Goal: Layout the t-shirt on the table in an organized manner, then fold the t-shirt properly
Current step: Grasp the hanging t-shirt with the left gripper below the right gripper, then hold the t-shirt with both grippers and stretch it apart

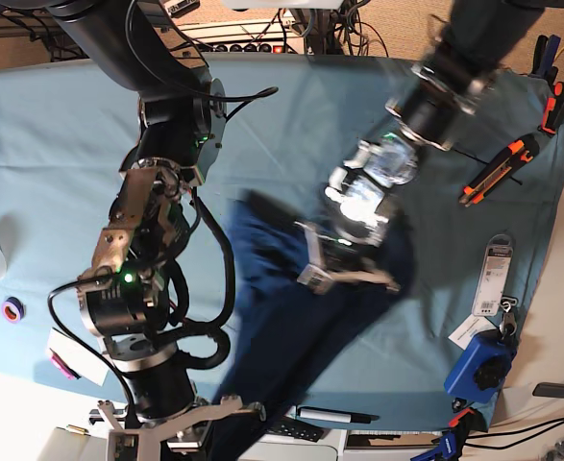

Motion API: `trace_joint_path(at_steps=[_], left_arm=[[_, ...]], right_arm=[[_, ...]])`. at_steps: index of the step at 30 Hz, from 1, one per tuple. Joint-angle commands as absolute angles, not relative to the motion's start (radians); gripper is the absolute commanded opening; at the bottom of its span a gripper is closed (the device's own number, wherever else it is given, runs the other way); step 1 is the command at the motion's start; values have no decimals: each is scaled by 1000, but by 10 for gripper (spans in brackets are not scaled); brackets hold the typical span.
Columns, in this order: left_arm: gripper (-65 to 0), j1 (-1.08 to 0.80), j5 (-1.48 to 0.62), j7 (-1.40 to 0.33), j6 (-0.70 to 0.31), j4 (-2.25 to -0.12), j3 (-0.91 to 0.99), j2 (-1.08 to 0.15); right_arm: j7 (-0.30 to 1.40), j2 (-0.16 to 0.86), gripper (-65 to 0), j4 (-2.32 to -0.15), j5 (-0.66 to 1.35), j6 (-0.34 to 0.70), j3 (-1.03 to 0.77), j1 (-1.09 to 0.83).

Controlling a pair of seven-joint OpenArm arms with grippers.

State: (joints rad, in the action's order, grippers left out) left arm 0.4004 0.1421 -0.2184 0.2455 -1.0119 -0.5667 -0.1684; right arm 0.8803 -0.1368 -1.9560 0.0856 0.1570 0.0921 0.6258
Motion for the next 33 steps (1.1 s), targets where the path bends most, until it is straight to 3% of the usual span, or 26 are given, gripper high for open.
trace_joint_path(at_steps=[1,17,20,23,29,33], left_arm=[[-650,445,146,-229,267,-1019,-560,-195],[-650,739,6,-283,184,-1027,-560,-473],[-650,748,-136,-329,59,-1068,-560,-517],[-650,735,-296,-362,-139,-1132,-556,-563],[-650,610,-612,-471,-670,-1307,-424,-584],[-650,460,-715,-509,-698,-1417,-363,-567]], right_arm=[[823,-142,-650,-1983,85,147,91,664],[842,-141,-650,-1986,60,137,91,620],[842,-141,-650,-1986,35,137,91,615],[840,-141,-650,-1986,1,137,91,615],[844,-141,-650,-1986,-51,136,90,615],[845,-141,-650,-1986,-54,136,89,615]])
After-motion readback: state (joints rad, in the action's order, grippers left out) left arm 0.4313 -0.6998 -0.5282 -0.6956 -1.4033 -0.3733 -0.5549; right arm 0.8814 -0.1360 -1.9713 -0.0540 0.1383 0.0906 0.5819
